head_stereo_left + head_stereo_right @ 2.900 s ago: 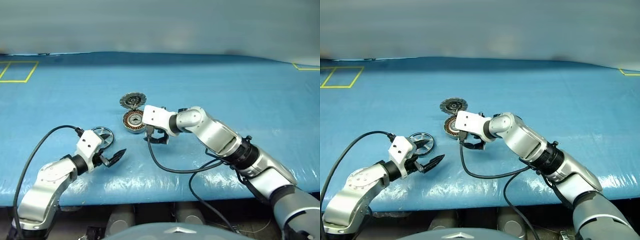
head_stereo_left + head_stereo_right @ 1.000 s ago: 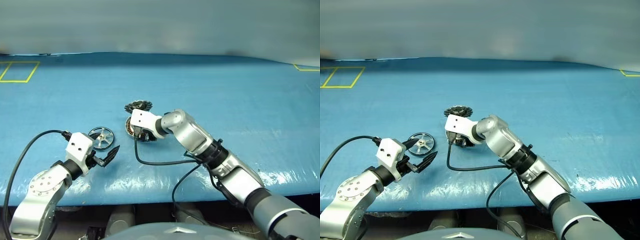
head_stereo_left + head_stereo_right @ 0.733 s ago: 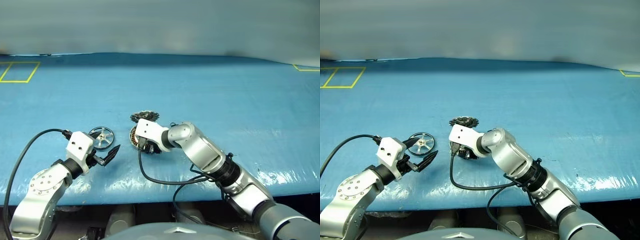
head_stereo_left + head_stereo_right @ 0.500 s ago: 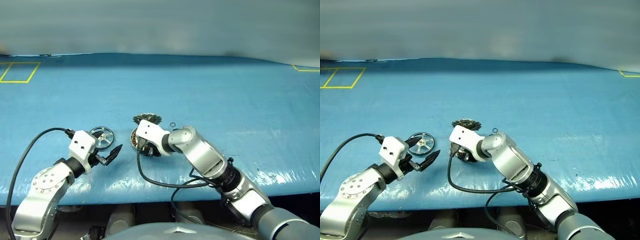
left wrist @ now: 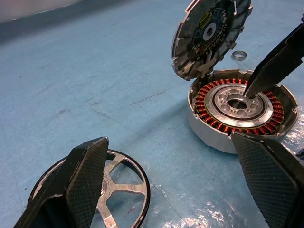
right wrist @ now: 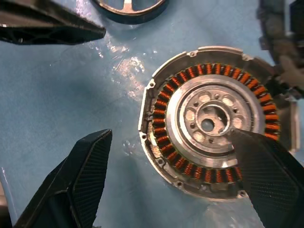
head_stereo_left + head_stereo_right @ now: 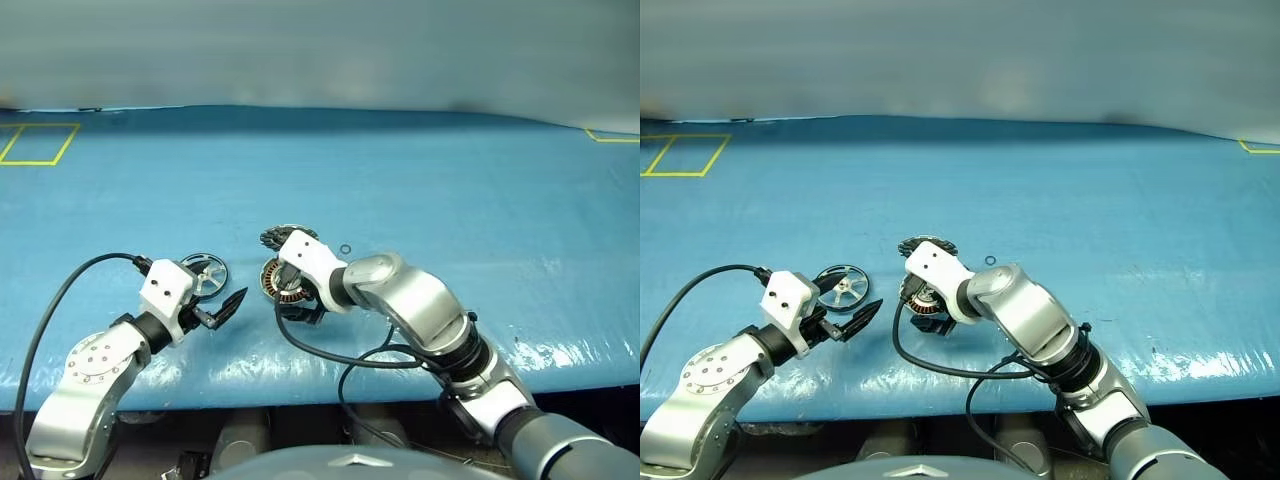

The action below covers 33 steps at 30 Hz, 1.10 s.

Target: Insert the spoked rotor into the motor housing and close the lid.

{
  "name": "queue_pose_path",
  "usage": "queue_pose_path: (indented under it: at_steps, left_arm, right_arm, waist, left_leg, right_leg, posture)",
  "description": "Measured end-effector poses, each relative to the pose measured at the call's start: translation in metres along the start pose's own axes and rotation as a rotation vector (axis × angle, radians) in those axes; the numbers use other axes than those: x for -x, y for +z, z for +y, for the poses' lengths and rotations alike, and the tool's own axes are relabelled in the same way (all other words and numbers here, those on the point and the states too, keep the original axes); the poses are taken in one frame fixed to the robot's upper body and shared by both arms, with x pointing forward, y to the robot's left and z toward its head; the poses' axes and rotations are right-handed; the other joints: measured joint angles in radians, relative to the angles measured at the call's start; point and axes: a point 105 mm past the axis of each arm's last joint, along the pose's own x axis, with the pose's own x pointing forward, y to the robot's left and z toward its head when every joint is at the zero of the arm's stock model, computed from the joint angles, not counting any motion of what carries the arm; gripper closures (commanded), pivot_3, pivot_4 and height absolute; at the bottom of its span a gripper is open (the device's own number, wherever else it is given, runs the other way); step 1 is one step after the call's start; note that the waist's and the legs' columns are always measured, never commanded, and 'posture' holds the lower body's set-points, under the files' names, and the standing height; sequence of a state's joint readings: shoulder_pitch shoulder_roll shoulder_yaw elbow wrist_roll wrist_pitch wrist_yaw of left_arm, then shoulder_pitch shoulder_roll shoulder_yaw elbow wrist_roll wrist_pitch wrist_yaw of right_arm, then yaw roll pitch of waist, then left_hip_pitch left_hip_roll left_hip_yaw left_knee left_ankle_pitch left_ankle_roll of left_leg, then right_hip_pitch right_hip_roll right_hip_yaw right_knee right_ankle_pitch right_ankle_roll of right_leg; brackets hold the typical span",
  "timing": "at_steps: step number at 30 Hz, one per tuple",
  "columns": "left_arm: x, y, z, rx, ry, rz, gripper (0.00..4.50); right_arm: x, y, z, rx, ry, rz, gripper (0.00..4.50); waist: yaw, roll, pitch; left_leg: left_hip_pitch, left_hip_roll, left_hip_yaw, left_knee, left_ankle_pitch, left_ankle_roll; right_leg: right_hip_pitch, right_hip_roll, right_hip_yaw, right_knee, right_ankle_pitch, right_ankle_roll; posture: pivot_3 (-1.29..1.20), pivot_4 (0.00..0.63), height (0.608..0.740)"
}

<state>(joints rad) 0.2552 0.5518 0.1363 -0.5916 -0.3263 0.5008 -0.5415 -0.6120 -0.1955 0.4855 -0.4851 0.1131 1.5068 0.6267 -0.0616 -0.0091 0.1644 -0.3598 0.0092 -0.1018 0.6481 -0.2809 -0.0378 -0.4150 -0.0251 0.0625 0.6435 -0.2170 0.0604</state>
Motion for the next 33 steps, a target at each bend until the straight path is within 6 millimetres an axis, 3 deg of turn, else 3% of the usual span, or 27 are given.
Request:
queue_pose_path:
  at_steps: [4,6,9,13,15,20,25,33]
  left_arm:
    - [-0.001,0.001,0.000,0.000,-0.008,-0.004,0.00]
    - [-0.001,0.000,-0.001,0.004,-0.011,-0.001,0.00]
    - [-0.001,-0.001,-0.003,0.012,-0.026,0.006,0.00]
    - [-0.003,-0.002,-0.005,0.015,-0.050,0.009,0.00]
    - [-0.006,-0.002,-0.005,0.016,-0.060,0.011,0.00]
    - [-0.012,0.000,-0.009,0.000,-0.100,-0.005,0.00]
    - [-0.015,0.000,-0.016,-0.008,-0.150,0.001,0.00]
    - [-0.014,-0.001,-0.016,-0.010,-0.155,0.004,0.00]
  right_arm:
    - [0.022,0.011,-0.004,-0.041,-0.018,-0.119,0.32]
    - [0.032,0.005,-0.008,-0.100,-0.035,-0.184,0.32]
    - [0.038,-0.018,-0.019,-0.206,-0.117,-0.188,0.32]
    - [0.041,-0.054,-0.041,-0.322,-0.350,-0.200,0.32]
    - [0.042,-0.061,-0.050,-0.352,-0.455,-0.252,0.32]
    - [0.030,-0.073,-0.068,-0.308,-0.638,-0.279,0.32]
    - [0.008,-0.072,-0.074,-0.355,-0.667,-0.344,0.32]
    - [-0.007,-0.071,-0.086,-0.417,-0.695,-0.401,0.32]
  waist:
    - [0.000,0.000,0.000]
    - [0.001,0.000,0.000]
    - [0.001,0.000,0.000]
    - [0.001,0.000,0.000]
    - [-0.003,0.000,0.001]
    - [-0.008,-0.001,0.001]
    - [-0.007,-0.001,0.001]
    - [-0.005,0.000,0.001]
  left_leg:
    - [0.000,0.000,0.000,-0.001,0.000,0.000]
    - [-0.001,0.000,0.000,-0.001,0.000,0.000]
    - [-0.001,0.000,0.000,-0.001,0.000,0.000]
    - [-0.001,0.000,0.001,-0.001,0.000,0.000]
    - [-0.001,0.001,0.001,-0.001,0.000,0.000]
    - [0.001,0.001,0.004,0.000,0.001,-0.001]
    - [0.000,0.001,0.004,-0.001,0.001,-0.001]
    - [0.000,0.001,0.003,-0.001,0.000,-0.001]
  right_leg:
    - [0.000,0.000,0.000,0.000,0.000,0.000]
    - [0.000,0.000,0.000,-0.001,0.000,0.000]
    - [0.000,0.000,0.000,-0.001,-0.001,0.000]
    - [-0.001,0.000,0.000,-0.001,-0.001,-0.001]
    - [-0.001,0.000,0.000,0.000,-0.001,-0.001]
    - [-0.001,0.001,0.003,0.000,-0.002,-0.002]
    - [-0.001,0.001,0.004,-0.001,-0.001,-0.001]
    - [-0.001,0.001,0.004,-0.001,-0.001,-0.001]
  posture:
    - [0.00,0.150,0.740]
    - [0.00,0.150,0.740]
    - [0.00,0.150,0.740]
    - [0.00,0.150,0.740]
    - [0.00,0.150,0.740]
    - [0.00,0.150,0.740]
    - [0.00,0.150,0.740]
    - [0.00,0.150,0.740]
